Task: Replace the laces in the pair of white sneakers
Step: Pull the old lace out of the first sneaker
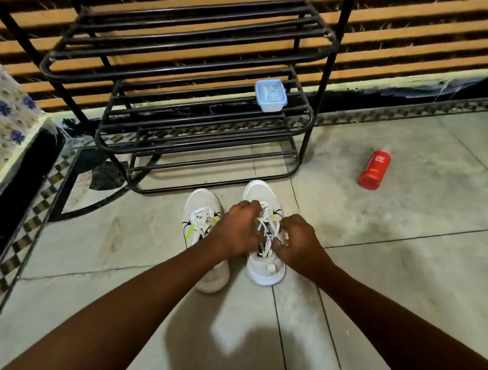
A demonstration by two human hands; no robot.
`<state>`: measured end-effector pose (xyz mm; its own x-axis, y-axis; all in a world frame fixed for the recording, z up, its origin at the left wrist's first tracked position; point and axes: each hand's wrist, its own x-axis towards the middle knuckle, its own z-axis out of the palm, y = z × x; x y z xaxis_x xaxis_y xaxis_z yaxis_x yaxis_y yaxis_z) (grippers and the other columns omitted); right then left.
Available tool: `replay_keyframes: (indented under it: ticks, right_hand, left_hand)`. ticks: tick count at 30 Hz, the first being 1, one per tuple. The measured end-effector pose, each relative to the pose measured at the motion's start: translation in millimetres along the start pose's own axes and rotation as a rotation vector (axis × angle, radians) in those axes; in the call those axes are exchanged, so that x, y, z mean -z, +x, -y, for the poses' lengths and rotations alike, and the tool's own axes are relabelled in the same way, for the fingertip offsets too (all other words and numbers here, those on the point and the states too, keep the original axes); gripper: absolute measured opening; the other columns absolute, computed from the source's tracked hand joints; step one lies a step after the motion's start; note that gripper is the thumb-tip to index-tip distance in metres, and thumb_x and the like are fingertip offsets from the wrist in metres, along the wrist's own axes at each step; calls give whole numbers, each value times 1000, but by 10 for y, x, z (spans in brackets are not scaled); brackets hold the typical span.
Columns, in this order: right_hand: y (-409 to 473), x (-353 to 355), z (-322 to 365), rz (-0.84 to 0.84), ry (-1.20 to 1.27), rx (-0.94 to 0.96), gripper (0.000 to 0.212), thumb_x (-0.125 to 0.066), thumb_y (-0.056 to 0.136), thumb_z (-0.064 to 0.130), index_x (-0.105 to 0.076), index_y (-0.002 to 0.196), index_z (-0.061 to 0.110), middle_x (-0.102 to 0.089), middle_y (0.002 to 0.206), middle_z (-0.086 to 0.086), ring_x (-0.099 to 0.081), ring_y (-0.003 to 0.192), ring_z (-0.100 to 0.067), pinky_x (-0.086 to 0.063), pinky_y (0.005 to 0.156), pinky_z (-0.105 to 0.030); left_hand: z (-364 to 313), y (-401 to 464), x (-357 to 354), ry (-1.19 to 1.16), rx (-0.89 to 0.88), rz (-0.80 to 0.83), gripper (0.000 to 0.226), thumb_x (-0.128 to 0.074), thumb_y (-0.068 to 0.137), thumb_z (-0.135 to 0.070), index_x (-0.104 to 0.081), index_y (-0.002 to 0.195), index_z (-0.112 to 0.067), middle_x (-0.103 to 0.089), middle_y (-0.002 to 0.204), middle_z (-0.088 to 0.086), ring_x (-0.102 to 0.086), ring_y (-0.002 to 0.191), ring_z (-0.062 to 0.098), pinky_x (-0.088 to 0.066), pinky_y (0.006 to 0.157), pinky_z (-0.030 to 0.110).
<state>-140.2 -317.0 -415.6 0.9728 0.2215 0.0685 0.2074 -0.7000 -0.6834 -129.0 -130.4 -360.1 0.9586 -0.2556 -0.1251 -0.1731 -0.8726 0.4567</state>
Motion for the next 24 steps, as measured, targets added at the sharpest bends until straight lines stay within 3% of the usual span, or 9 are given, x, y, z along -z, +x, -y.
replay_keyframes:
  ticks: [2,4,6,10,14,17,20,22,24]
  right_hand:
    - [-12,-53,6,-50,9,21,21,-69,74,9,-63,93,2,-56,94,-9,-55,83,-24,-34,75,-21]
    - [-41,-97,-7,-88,8,32,17,-62,78,14,-64,91,4,-55,92,-6,-55,80,-22,-31,72,-18]
    - [-93,-127,-20,-103,21,37,27,-49,84,25,-65,95,6,-52,91,-1,-53,77,-19,-29,70,-18]
    - [-144,-164,-48,-83,-35,55,38,-40,89,27,-67,104,6,-59,95,-6,-58,85,-24,-33,75,-21]
    - [-106,-175,-21,-20,-85,-5,41,-39,75,30,-63,96,6,-56,95,-8,-55,88,-27,-46,80,-33]
    - [-100,-169,64,-44,-99,0,38,-36,73,27,-62,90,5,-58,90,-11,-57,85,-30,-51,77,-36]
    - [-151,-168,68,-82,-97,24,34,-39,83,24,-64,93,3,-58,89,-12,-59,80,-32,-43,73,-31]
    - [-168,-183,38,-119,-91,13,29,-41,88,24,-61,90,4,-56,89,-12,-57,79,-31,-40,73,-32]
    - [-172,-208,24,-151,-92,11,25,-42,90,25,-58,88,5,-54,89,-12,-55,79,-31,-33,72,-25]
  left_hand:
    - [35,6,-138,-61,23,-2,51,-66,76,-24,-50,123,-17,-57,116,10,-60,108,34,-52,88,39]
    - [82,-49,-263,-132,0,-45,51,-63,76,-11,-46,123,-18,-55,113,8,-60,101,32,-53,84,41]
    - [123,-143,-317,-229,-43,-98,52,-57,76,1,-46,122,-20,-53,107,3,-57,91,23,-50,77,34]
    - [127,-246,-289,-411,-67,-103,52,-54,73,12,-50,112,-23,-45,86,-12,-44,66,1,-37,59,19]
    - [74,-240,-241,-289,-101,-114,38,-55,74,11,-58,96,-19,-55,90,-5,-55,72,9,-46,66,26]
    - [77,-208,-216,-247,-100,-82,28,-55,63,-8,-63,85,-21,-57,92,-4,-59,77,14,-49,70,27]
    - [43,-187,-208,-261,-33,-142,16,-63,68,-22,-72,81,-24,-65,91,-9,-62,86,6,-49,83,20]
    - [39,-136,-168,-326,22,-227,11,-69,74,-14,-76,75,-22,-69,90,-12,-64,87,0,-50,83,16]
    - [76,-22,-114,-339,28,-283,15,-68,75,-8,-73,77,-22,-70,90,-10,-66,84,2,-54,81,21]
